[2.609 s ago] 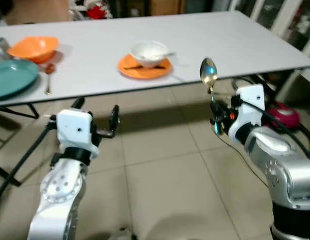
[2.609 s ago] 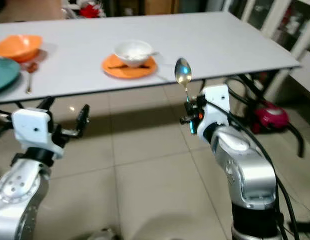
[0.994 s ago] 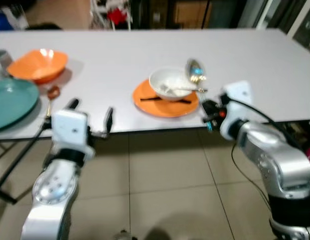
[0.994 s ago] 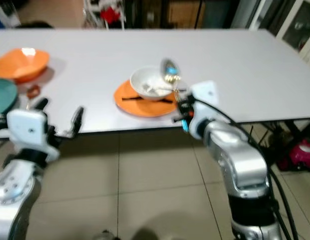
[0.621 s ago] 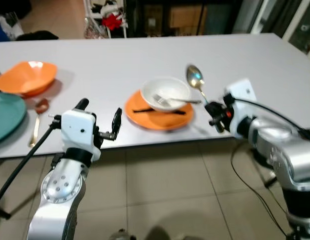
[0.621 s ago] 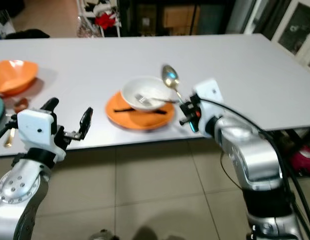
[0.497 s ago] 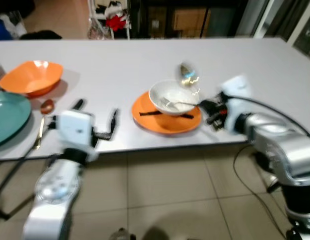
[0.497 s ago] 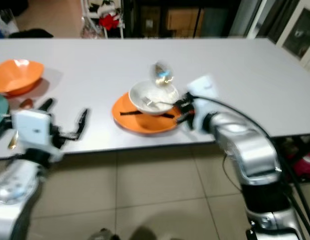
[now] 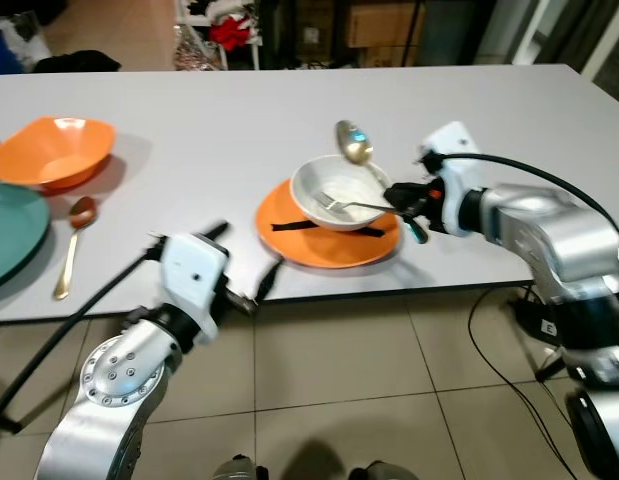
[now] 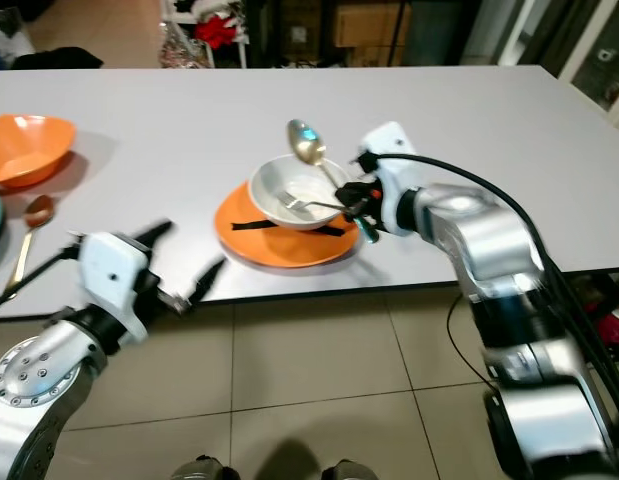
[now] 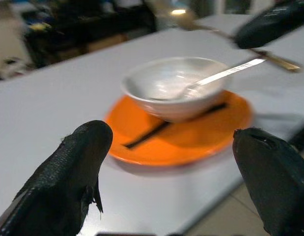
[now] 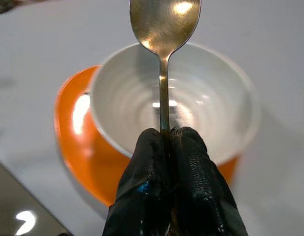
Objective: Setting the table
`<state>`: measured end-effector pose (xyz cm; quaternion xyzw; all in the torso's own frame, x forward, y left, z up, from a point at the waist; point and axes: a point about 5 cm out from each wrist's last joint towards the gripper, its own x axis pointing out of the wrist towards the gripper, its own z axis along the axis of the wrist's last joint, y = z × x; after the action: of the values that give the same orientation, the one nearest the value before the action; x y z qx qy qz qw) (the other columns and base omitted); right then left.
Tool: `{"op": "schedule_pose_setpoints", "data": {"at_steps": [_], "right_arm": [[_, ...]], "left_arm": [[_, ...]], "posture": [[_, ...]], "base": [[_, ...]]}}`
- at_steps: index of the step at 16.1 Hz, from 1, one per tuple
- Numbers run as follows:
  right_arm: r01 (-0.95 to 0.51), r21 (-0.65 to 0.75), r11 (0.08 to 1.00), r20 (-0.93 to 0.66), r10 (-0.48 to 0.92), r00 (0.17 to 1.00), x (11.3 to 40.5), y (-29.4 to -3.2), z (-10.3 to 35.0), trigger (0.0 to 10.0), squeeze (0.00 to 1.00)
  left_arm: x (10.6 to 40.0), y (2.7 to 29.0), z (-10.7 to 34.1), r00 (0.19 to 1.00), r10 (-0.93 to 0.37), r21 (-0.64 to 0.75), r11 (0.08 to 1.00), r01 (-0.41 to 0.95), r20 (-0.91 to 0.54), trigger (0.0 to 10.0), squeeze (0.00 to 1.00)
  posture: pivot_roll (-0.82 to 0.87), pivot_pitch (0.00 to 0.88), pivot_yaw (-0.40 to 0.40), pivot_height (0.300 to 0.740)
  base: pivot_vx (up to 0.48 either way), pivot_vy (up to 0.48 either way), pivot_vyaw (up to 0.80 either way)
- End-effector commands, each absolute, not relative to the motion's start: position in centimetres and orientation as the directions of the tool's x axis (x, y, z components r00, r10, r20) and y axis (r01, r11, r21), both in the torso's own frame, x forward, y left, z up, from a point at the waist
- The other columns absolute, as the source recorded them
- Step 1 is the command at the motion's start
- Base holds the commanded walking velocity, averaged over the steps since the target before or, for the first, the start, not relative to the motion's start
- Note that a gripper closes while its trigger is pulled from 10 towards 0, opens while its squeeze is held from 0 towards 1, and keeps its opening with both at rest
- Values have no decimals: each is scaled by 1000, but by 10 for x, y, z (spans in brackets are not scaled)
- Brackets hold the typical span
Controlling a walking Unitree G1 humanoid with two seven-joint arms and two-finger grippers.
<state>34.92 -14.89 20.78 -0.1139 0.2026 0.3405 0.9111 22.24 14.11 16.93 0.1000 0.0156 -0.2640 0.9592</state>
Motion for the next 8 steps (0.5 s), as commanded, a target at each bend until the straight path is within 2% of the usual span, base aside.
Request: {"op": "schedule_pose_setpoints", "data": {"at_steps": [1,4,8], "right_arm": [[-676,-73,733,-478,569,669,356,-150,204,10000,0],[-683,-98,724,-534,541,650,369,-146,202,10000,0],[-745,-136,654,-606,540,584,382,-138,203,10000,0]], "left_arm": [[221,133,176,815,-573,174,797,578,-82,10000,0],[220,126,174,777,-620,179,756,630,-113,10000,0],[218,123,172,749,-647,165,731,662,-144,10000,0]], "posture": [[-26,87,21,740],[-34,89,24,740],[-39,95,22,740]], "base": [[0,0,0],[0,0,0],[0,0,0]]}}
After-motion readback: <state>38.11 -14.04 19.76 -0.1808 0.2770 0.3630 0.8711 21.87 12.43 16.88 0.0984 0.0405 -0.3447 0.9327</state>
